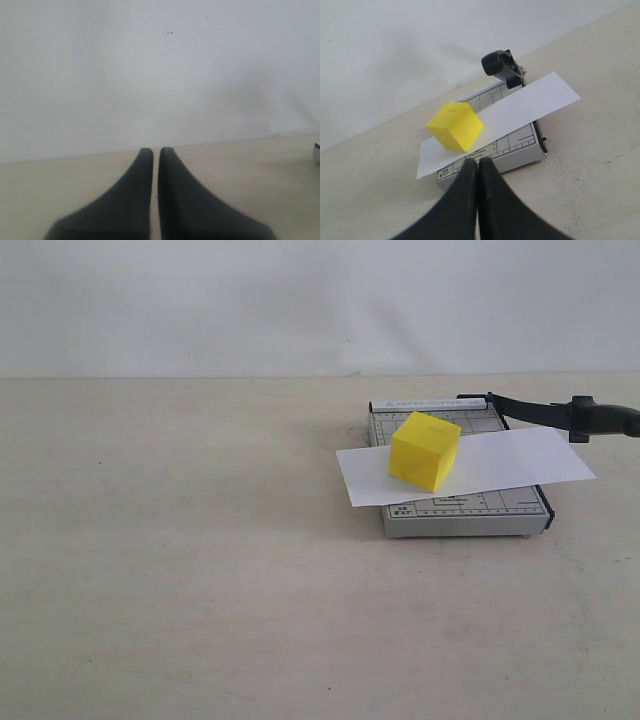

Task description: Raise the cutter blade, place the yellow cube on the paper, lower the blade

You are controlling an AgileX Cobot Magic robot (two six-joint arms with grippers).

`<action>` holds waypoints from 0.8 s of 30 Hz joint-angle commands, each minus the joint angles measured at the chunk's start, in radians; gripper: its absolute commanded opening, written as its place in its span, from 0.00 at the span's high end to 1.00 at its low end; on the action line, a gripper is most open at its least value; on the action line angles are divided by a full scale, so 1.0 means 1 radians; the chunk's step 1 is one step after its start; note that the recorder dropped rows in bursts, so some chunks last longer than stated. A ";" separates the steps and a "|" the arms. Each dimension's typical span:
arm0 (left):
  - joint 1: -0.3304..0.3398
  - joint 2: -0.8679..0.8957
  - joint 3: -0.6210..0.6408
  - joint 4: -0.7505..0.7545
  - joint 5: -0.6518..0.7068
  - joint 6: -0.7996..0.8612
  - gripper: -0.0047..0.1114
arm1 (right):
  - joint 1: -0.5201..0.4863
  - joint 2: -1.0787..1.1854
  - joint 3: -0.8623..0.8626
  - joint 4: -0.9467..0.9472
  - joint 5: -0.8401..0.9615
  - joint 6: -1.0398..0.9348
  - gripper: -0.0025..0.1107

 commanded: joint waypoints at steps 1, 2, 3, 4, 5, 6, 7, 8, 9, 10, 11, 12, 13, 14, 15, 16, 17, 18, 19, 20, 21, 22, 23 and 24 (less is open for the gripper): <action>0.003 -0.004 0.003 0.000 -0.016 0.003 0.92 | 0.001 -0.005 -0.043 -0.019 0.043 -0.057 0.98; 0.003 -0.004 0.003 0.000 -0.016 0.003 0.92 | 0.001 0.000 -0.061 -0.020 0.057 -0.085 0.98; 0.003 -0.004 0.003 0.000 -0.005 0.003 0.92 | 0.001 0.004 -0.076 -0.020 0.065 -0.106 0.98; 0.003 -0.004 0.003 0.000 0.011 0.003 0.92 | 0.001 0.011 -0.097 -0.028 0.074 -0.120 0.98; 0.003 -0.004 0.003 0.000 0.039 0.003 0.92 | 0.001 0.026 -0.122 -0.044 0.087 -0.121 0.98; 0.003 -0.004 0.003 0.000 0.083 0.003 0.92 | 0.001 0.039 -0.148 -0.058 0.100 -0.121 0.98; 0.003 -0.004 0.003 0.000 0.144 0.003 0.92 | 0.001 0.061 -0.173 -0.077 0.114 -0.121 0.97; 0.003 -0.004 0.003 0.000 0.199 0.003 0.92 | 0.001 0.085 -0.198 -0.098 0.125 -0.121 0.95; 0.003 -0.004 0.003 0.000 0.268 0.008 0.92 | 0.001 0.108 -0.217 -0.118 0.131 -0.121 0.93; 0.003 -0.004 0.003 -0.005 0.328 0.020 0.92 | 0.001 0.139 -0.239 -0.139 0.136 -0.119 0.89; 0.003 -0.004 0.003 -0.006 0.353 0.031 0.92 | 0.001 0.171 -0.259 -0.154 0.136 -0.116 0.85; 0.003 -0.004 0.003 -0.006 0.359 0.053 0.92 | 0.001 0.206 -0.276 -0.156 0.136 -0.116 0.79; 0.003 -0.004 0.003 -0.009 0.359 0.091 0.92 | 0.001 0.275 -0.321 -0.159 0.134 -0.116 0.64; 0.003 -0.004 0.003 -0.026 0.359 0.111 0.92 | 0.001 0.304 -0.345 -0.159 0.130 -0.116 0.58; -0.001 -0.004 0.003 -0.111 0.356 0.164 0.92 | 0.001 0.381 -0.397 -0.167 0.130 -0.114 0.45; -0.001 -0.004 0.003 -0.177 0.358 0.198 0.92 | 0.001 0.423 -0.426 -0.175 0.130 -0.109 0.42; -0.001 -0.004 0.003 -0.202 0.356 0.220 0.92 | 0.001 0.457 -0.451 -0.178 0.136 -0.109 0.41; -0.001 -0.004 0.003 -0.208 0.356 0.233 0.92 | 0.001 0.502 -0.486 -0.186 0.151 -0.107 0.41; -0.001 -0.004 0.003 -0.210 0.356 0.233 0.92 | 0.001 0.604 -0.558 -0.217 0.194 -0.075 0.41; -0.001 -0.004 0.003 -0.210 0.354 0.233 0.92 | 0.001 0.657 -0.602 -0.244 0.231 -0.047 0.41; -0.001 -0.004 0.003 -0.210 0.347 0.233 0.92 | -0.001 0.744 -0.680 -0.312 0.301 0.000 0.41; -0.001 -0.004 0.003 -0.210 0.347 0.233 0.92 | -0.001 0.808 -0.753 -0.379 0.363 0.037 0.41; -0.001 -0.004 0.003 -0.210 0.347 0.233 0.92 | -0.001 0.898 -0.846 -0.501 0.476 0.103 0.41; -0.001 -0.004 0.003 -0.210 0.347 0.233 0.92 | -0.001 0.943 -0.896 -0.550 0.537 0.124 0.41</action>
